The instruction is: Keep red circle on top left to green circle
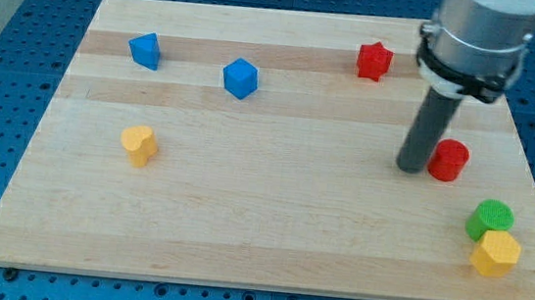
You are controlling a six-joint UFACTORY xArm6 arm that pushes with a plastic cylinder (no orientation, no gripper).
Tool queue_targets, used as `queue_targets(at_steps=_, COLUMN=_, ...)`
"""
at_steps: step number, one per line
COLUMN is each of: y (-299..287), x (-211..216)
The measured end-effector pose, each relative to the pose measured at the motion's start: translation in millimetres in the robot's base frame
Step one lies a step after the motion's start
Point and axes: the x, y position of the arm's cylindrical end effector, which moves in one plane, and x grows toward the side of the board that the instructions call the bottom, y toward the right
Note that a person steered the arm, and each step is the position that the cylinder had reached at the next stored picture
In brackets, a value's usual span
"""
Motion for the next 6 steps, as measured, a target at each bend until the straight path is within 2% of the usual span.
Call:
queue_targets(at_steps=1, y=-1, x=-37)
queue_targets(at_steps=2, y=31, x=-41)
queue_targets(at_steps=4, y=63, x=0)
queue_targets(at_steps=6, y=63, x=-1)
